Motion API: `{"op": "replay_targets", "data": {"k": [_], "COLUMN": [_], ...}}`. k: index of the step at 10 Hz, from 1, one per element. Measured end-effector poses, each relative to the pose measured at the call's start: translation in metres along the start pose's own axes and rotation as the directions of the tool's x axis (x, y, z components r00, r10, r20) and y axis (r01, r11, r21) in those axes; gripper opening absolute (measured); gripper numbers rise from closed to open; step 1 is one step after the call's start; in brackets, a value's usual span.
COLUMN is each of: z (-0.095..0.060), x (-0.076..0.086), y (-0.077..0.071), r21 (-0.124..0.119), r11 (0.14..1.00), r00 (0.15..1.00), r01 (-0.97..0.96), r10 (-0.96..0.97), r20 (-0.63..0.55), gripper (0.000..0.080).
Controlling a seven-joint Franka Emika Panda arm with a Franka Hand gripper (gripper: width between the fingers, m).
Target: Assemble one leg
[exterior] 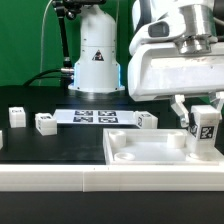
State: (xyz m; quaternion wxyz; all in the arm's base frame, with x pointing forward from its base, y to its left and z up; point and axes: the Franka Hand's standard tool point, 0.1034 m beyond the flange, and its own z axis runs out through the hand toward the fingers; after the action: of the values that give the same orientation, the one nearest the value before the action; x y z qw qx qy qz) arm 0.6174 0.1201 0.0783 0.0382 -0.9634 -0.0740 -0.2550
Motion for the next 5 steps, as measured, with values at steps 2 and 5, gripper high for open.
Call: {"op": "replay_targets", "data": {"k": [2, 5], "z": [0.0036, 0.0031], "x": [-0.0005, -0.0009], "y": [-0.0003, -0.0003], "r21": [-0.01, -0.017], "r11": [1.0, 1.0], "r00": [0.999, 0.996], "r01": [-0.009, -0.019], "r10": [0.008, 0.017], "r20": [-0.051, -0.086], "gripper": [0.029, 0.029]}}
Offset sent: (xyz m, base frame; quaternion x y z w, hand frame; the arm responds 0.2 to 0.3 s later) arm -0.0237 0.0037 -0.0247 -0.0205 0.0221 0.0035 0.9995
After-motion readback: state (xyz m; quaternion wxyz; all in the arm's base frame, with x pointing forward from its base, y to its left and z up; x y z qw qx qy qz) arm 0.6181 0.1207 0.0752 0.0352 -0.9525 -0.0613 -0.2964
